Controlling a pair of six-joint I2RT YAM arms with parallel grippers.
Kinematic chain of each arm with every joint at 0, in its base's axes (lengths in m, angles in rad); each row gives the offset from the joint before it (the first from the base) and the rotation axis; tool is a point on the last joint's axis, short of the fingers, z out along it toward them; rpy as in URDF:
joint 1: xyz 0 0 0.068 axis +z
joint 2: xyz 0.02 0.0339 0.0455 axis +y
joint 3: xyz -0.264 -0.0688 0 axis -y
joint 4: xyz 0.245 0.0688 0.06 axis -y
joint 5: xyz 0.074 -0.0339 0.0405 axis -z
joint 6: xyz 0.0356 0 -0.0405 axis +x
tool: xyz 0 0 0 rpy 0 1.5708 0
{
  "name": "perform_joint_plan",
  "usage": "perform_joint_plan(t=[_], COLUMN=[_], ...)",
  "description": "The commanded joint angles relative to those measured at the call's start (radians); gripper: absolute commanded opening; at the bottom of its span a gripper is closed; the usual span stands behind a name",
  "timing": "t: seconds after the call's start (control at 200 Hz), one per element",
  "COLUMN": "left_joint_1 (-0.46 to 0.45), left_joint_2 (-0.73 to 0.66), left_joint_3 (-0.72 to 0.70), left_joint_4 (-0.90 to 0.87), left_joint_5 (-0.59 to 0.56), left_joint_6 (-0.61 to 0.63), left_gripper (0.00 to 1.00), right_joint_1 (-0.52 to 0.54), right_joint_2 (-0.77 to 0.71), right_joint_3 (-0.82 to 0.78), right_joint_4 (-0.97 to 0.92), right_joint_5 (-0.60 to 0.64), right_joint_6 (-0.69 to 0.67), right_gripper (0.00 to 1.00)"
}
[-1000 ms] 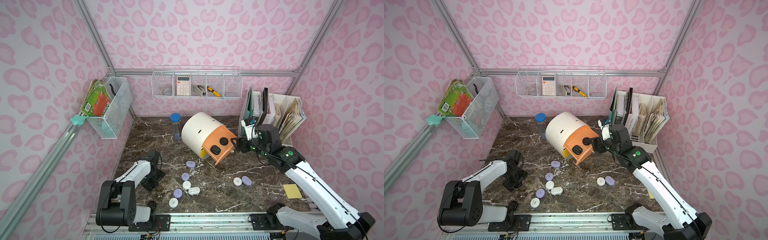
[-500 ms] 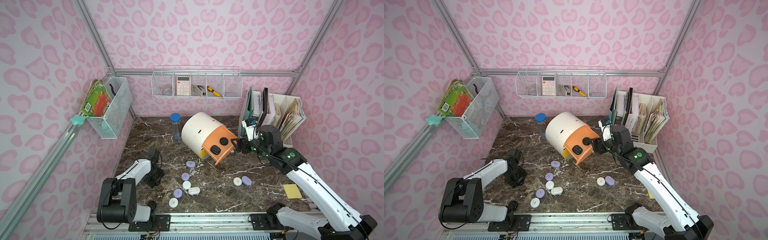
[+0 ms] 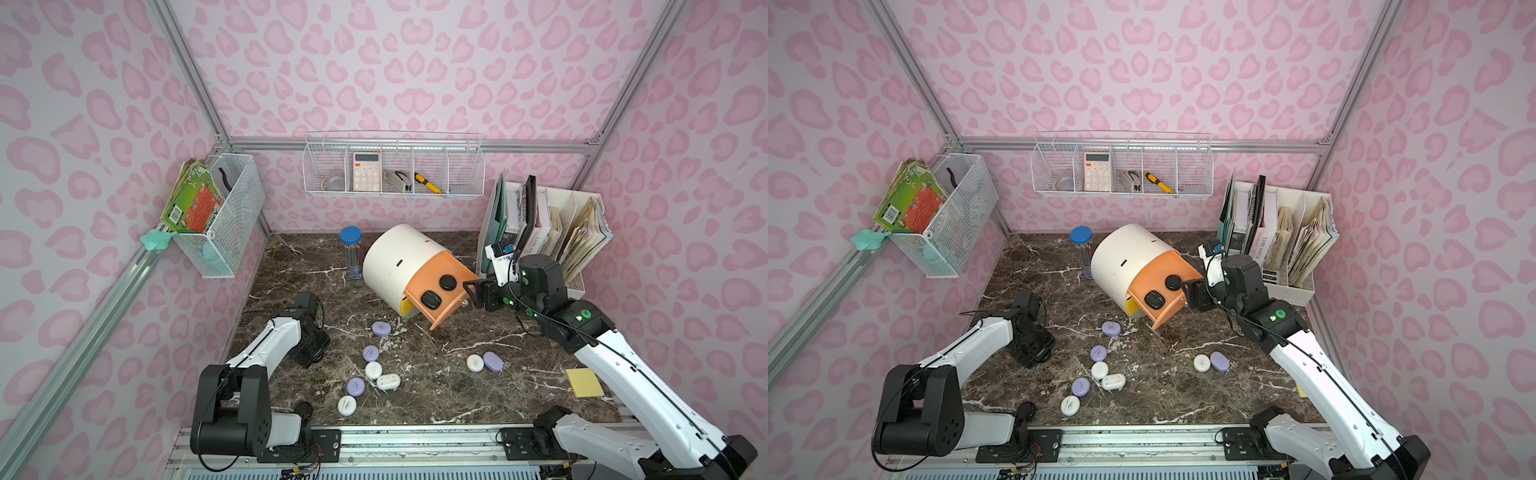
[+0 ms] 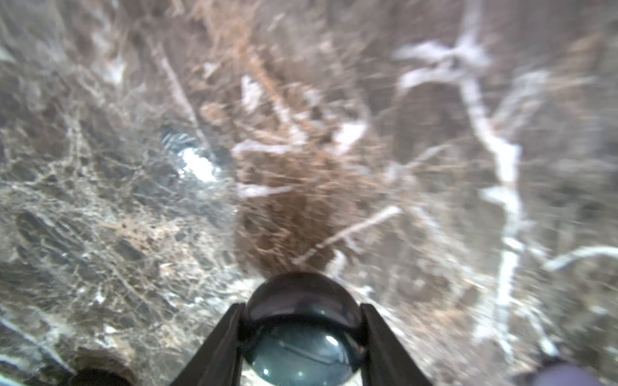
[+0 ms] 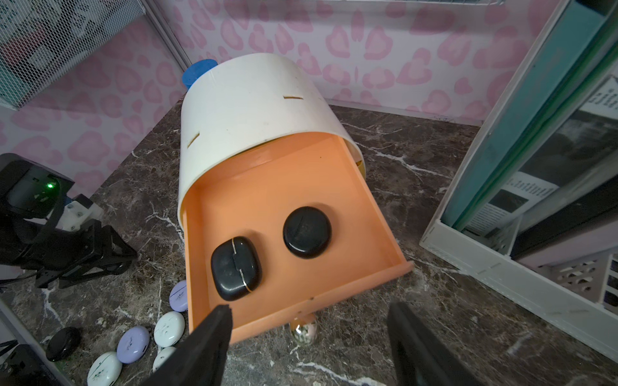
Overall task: Put the bluetooth earphones in the drawer according to color
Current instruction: Pick up the Bluetooth earphone from the center of the board, then place the bluetooth earphone in the drawer.
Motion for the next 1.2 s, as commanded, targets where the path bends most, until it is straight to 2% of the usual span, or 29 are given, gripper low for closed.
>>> perform_joint_plan(t=[0.0, 0.255, 0.46, 0.685, 0.895, 1.195], left_joint_1=[-0.034, -0.172, -0.348, -0.498, -0.608, -0.721], left_joint_2=[-0.011, -0.035, -0.015, 0.032, 0.137, 0.384], left_joint_3=[0.068, 0.271, 0.48, 0.659, 0.814, 1.119], left_joint_4=[-0.074, -0.175, -0.231, -0.231, -0.173, -0.18], left_joint_5=[0.034, 0.017, -0.017, -0.029, -0.033, -0.017], left_joint_6=[0.018, 0.0, -0.014, -0.001, 0.057, 0.145], left_gripper=[0.43, 0.43, 0.43, 0.43, 0.43, 0.42], right_joint_1=[0.001, -0.001, -0.007, -0.016, -0.025, -0.028], right_joint_2=[-0.014, -0.053, -0.091, -0.117, -0.13, -0.145], right_joint_3=[-0.024, -0.078, -0.108, -0.122, -0.134, -0.149], right_joint_4=[0.017, 0.022, 0.027, 0.031, 0.039, 0.038], right_joint_5=[0.008, 0.023, 0.052, 0.069, 0.08, 0.082], right_joint_6=[0.017, 0.036, 0.053, 0.063, 0.073, 0.085], right_gripper=[0.76, 0.76, 0.76, 0.77, 0.77, 0.77])
